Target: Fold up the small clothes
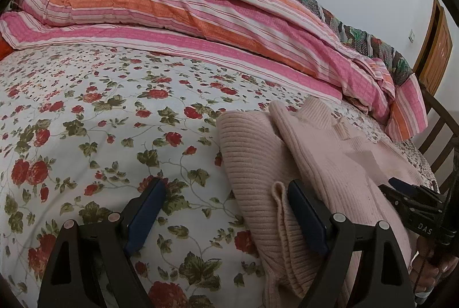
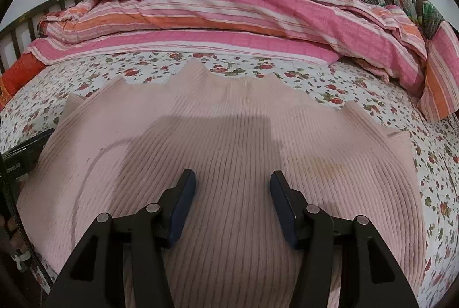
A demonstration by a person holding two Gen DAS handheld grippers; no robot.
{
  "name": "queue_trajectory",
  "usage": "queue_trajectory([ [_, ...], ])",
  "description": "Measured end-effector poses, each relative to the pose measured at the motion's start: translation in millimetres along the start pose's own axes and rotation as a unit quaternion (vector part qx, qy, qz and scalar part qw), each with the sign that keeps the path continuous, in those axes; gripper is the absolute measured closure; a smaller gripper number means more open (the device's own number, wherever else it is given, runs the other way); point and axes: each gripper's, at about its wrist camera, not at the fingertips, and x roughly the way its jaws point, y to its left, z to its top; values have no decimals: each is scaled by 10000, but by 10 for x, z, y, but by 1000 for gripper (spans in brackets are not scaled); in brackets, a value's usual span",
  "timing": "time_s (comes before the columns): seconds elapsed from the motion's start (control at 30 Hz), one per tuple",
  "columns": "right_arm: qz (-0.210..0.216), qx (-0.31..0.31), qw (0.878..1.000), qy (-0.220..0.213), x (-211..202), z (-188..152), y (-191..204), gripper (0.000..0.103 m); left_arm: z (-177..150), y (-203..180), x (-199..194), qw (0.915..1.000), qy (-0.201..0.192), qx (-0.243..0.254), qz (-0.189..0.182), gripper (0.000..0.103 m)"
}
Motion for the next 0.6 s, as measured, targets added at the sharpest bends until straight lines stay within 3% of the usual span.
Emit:
queue_trajectory([
  [0.6, -71, -125, 9997, -211, -123, -168, 28, 49, -3, -17, 6, 10000, 3, 26, 35, 16],
])
